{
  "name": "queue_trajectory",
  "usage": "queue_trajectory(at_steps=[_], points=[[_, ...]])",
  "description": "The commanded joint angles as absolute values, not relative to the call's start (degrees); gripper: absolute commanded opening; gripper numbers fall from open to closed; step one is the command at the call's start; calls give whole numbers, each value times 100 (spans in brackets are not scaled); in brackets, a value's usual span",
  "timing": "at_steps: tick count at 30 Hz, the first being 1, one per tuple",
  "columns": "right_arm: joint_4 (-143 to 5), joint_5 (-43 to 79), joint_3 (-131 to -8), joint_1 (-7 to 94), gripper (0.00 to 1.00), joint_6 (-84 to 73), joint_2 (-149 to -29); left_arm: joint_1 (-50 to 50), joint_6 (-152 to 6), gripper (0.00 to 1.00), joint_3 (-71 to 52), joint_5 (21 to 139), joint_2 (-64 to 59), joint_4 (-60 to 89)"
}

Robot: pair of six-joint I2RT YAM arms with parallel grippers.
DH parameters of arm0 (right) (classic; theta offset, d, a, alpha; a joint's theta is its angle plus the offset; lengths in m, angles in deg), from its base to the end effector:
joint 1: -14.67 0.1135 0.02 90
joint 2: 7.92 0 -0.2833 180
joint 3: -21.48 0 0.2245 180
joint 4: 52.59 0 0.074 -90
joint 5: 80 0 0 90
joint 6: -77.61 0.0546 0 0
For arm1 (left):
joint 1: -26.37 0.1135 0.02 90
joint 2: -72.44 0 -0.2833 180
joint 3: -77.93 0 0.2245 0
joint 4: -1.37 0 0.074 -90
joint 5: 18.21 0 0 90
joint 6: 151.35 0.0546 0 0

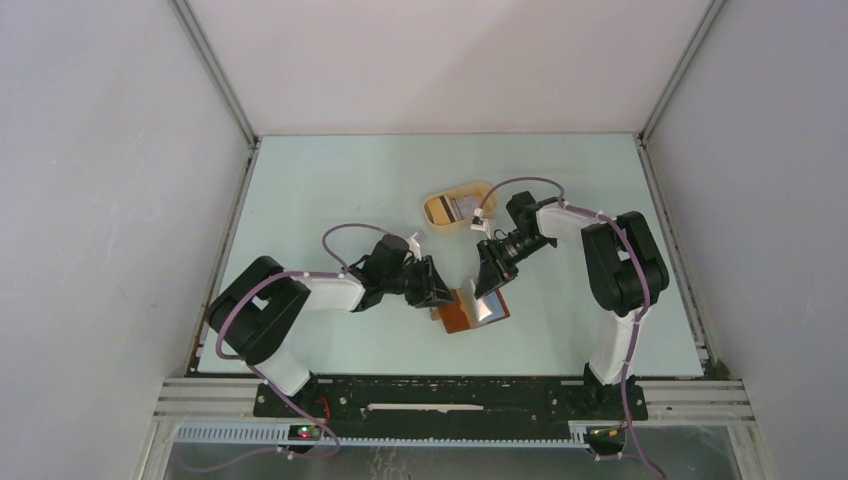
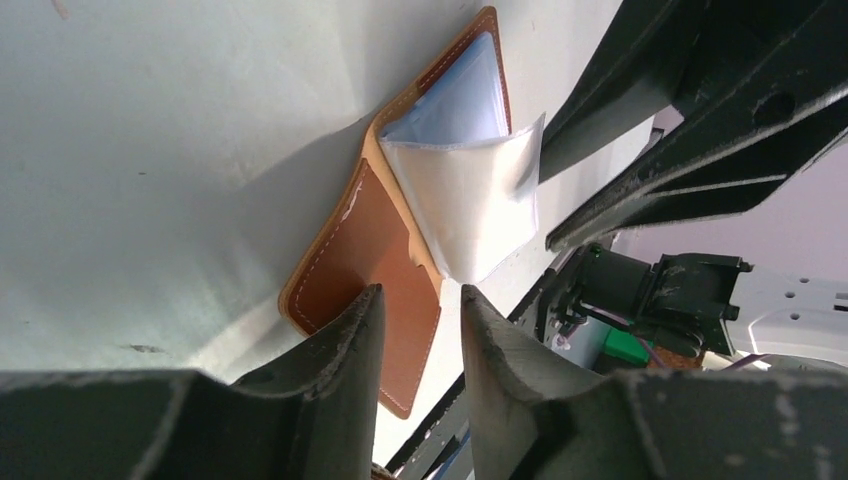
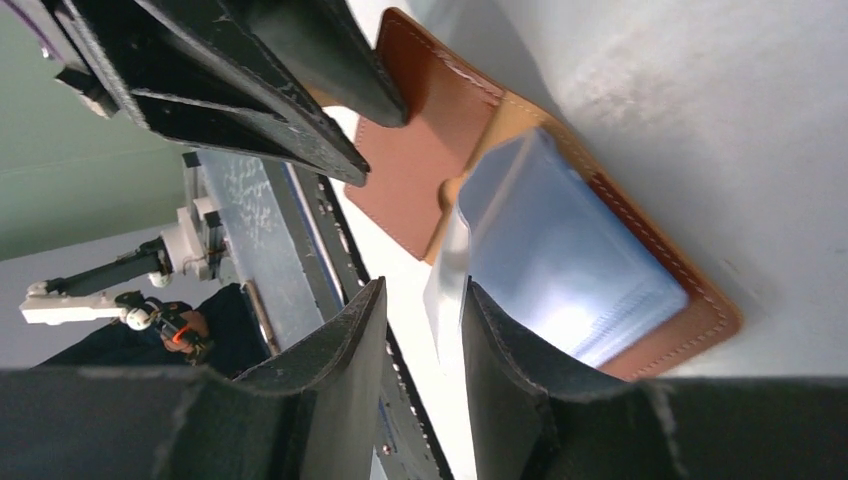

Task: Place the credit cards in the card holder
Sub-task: Turn over the card slot in the card holder.

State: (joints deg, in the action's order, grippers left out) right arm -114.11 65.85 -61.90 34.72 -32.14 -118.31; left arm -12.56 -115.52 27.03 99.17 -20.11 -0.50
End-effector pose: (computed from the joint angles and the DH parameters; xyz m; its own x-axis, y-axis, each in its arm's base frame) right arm 0.2864 0.1526 0.1725 -0.8121 -0.4983 -0.3037 -0.5172 0.3737 0.7700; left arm 0.2133 -0.2046 0.1690 -0.9667 -0.1446 -0.2113 0.0840 0.6003 -0.7953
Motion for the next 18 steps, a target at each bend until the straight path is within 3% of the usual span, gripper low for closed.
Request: queue_trajectory(at_steps=[1, 10, 18], points=[[-11676, 7149, -6393, 3607, 41, -3494, -11767, -1289, -11683, 41, 2522, 9966, -1908, -371], [-11817, 7789, -6430, 3816, 43, -3525, -12059, -1286, -11899, 54, 2608, 10018, -1881, -765], [-11827, 7929, -6505, 3972, 44, -3431, -12366, -1277, -11994, 56, 2662, 10000, -1934, -879]])
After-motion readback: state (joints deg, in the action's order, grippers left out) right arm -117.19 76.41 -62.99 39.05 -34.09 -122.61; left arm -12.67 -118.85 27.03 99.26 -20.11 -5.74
